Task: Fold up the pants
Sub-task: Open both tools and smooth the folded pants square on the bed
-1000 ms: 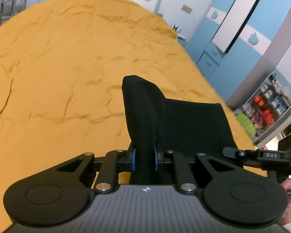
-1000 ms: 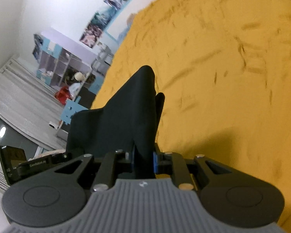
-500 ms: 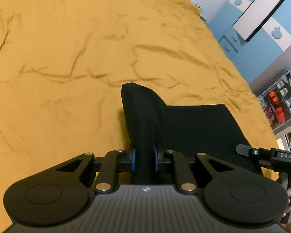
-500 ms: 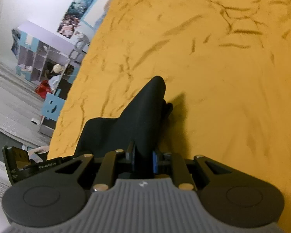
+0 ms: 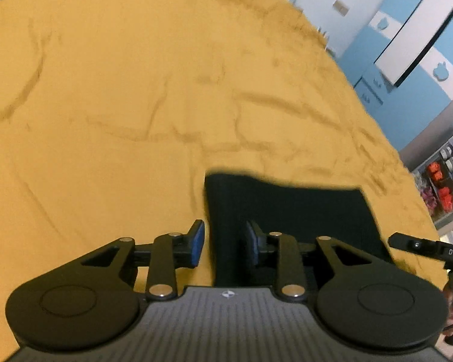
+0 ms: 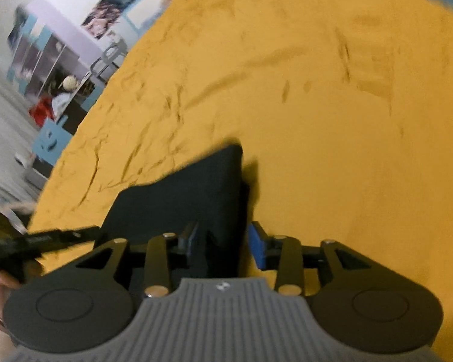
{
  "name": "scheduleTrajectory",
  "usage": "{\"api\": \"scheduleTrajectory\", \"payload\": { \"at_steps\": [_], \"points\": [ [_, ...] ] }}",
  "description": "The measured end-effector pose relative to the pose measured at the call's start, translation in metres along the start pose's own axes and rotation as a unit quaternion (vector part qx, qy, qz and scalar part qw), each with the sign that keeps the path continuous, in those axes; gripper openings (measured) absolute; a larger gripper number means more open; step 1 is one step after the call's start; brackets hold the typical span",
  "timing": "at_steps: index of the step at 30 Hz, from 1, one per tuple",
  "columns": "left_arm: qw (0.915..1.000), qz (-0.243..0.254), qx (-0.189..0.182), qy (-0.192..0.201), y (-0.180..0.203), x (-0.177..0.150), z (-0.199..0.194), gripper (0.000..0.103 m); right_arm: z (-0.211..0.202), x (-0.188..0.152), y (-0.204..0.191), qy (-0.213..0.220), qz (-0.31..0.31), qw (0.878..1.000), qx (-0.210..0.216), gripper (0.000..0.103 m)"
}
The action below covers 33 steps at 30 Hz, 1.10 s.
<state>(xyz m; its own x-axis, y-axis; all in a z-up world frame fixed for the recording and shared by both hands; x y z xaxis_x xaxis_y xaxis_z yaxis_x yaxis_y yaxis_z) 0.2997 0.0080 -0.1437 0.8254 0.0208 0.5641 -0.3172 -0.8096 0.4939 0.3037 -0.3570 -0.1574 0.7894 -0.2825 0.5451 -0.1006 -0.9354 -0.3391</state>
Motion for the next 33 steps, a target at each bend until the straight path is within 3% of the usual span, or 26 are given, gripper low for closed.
{"api": "scheduleTrajectory", "payload": {
  "at_steps": [3, 4, 8, 11, 15, 19, 23, 27, 30, 31, 33],
  "points": [
    [0.999, 0.029, 0.012, 0.032, 0.017, 0.02, -0.001, 0.023, -0.002, 0.022, -0.021, 0.035, -0.059, 0.998, -0.016, 0.03],
    [0.9983, 0.042, 0.021, 0.034, 0.021, 0.023, 0.004, 0.021, 0.003, 0.028, -0.029, 0.039, -0.074, 0.996, -0.02, 0.022],
    [0.9957, 0.073, 0.053, 0.02, 0.022, 0.02, 0.04, 0.011, 0.04, 0.04, -0.043, 0.036, -0.101, 0.994, -0.038, 0.007],
    [0.9951, 0.063, 0.076, 0.003, 0.006, 0.011, 0.061, 0.005, 0.068, 0.039, -0.036, 0.02, -0.092, 0.994, -0.049, 0.0],
    [0.9955, 0.046, 0.083, -0.005, -0.018, 0.002, 0.069, 0.004, 0.095, 0.032, -0.024, -0.004, -0.08, 0.995, -0.061, 0.0],
    [0.9948, 0.035, 0.096, 0.0, -0.033, 0.003, 0.059, 0.004, 0.098, 0.03, -0.016, -0.005, -0.064, 0.996, -0.068, 0.0],
    [0.9949, 0.036, 0.093, 0.015, -0.022, 0.002, 0.023, 0.004, 0.064, 0.031, -0.016, 0.026, -0.063, 0.995, -0.074, 0.0],
    [0.9933, 0.065, 0.089, 0.033, 0.011, -0.011, -0.019, 0.006, 0.013, 0.009, -0.028, 0.054, -0.095, 0.992, -0.069, 0.001],
    [0.9919, 0.082, 0.086, 0.043, 0.034, -0.031, -0.041, 0.007, -0.017, -0.017, -0.04, 0.071, -0.123, 0.987, -0.072, 0.01],
    [0.9913, 0.088, 0.087, 0.045, 0.041, -0.039, -0.046, 0.01, -0.026, -0.025, -0.043, 0.078, -0.13, 0.986, -0.072, 0.019],
    [0.99, 0.099, 0.086, 0.052, 0.055, -0.056, -0.053, 0.029, -0.04, -0.043, -0.052, 0.094, -0.148, 0.982, -0.075, 0.027]
  ]
}}
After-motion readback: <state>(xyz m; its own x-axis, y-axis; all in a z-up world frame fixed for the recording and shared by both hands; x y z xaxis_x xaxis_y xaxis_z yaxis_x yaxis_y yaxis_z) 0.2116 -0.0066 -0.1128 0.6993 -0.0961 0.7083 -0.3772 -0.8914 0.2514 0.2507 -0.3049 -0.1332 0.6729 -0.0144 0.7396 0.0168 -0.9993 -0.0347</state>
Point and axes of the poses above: each gripper's, at about its wrist camera, not at the fingertips, and z roughly the way its jaws point, y to its right, x to its top, the point moved 8 cm from there along z, roughly the way its jaws point, and after that the axes turned 12 degrees about -x, right-handed, at the moved point
